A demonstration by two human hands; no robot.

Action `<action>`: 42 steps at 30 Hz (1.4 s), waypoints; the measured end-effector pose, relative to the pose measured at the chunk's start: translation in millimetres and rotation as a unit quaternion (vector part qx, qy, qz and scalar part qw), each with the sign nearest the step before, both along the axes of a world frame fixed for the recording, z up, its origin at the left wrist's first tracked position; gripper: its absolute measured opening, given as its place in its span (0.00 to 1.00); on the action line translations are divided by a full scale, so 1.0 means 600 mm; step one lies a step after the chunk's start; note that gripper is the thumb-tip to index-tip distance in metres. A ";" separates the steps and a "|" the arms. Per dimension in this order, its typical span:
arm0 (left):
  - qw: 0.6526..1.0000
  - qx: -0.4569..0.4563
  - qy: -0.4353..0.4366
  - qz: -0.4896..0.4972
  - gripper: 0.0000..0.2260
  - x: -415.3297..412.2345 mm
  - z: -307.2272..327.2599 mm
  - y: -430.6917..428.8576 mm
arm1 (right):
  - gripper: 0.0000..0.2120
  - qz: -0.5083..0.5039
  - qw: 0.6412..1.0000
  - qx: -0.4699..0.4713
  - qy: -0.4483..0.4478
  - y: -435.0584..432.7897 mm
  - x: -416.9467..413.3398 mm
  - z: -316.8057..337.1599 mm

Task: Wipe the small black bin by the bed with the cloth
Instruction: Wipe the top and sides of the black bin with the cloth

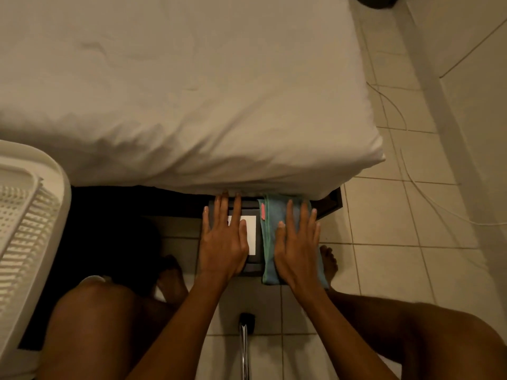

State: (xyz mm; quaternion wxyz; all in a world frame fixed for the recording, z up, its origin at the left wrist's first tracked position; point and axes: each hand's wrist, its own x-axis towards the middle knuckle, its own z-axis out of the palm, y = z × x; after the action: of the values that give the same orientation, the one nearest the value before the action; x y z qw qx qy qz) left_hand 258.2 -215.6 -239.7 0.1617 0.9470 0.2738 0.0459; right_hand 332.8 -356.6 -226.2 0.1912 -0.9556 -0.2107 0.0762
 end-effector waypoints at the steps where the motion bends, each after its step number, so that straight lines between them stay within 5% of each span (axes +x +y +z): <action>1: 1.000 0.002 -0.001 0.000 0.26 -0.001 0.001 -0.001 | 0.31 -0.016 1.000 -0.013 -0.008 0.003 -0.004 -0.001; 12: 1.000 -0.004 0.002 -0.003 0.26 -0.002 0.002 -0.002 | 0.33 0.158 0.986 -0.051 -0.012 -0.013 0.013 -0.001; 21: 1.000 -0.010 0.002 0.001 0.26 -0.003 -0.003 -0.001 | 0.34 -0.108 0.992 -0.070 0.001 0.052 -0.016 -0.005; 27: 1.000 -0.015 -0.001 -0.002 0.26 -0.002 0.000 -0.003 | 0.35 0.166 0.984 -0.071 -0.014 -0.021 0.028 0.001; 34: 1.000 -0.025 -0.002 0.002 0.26 -0.003 0.001 -0.001 | 0.34 -0.142 0.988 -0.055 0.030 0.047 -0.008 -0.002; 39: 1.000 -0.014 0.003 0.001 0.26 0.001 0.002 -0.004 | 0.36 0.115 0.992 -0.050 0.015 -0.012 0.014 -0.002; 42: 1.000 -0.017 0.004 -0.001 0.27 0.002 0.000 -0.005 | 0.35 0.073 0.997 -0.035 -0.003 -0.012 0.015 -0.006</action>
State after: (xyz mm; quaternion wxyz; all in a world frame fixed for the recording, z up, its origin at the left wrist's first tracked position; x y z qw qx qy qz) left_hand 259.2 -218.5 -239.7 0.1770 0.9444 0.2746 0.0371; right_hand 342.0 -363.6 -229.9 0.1506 -0.9440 -0.2779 0.0946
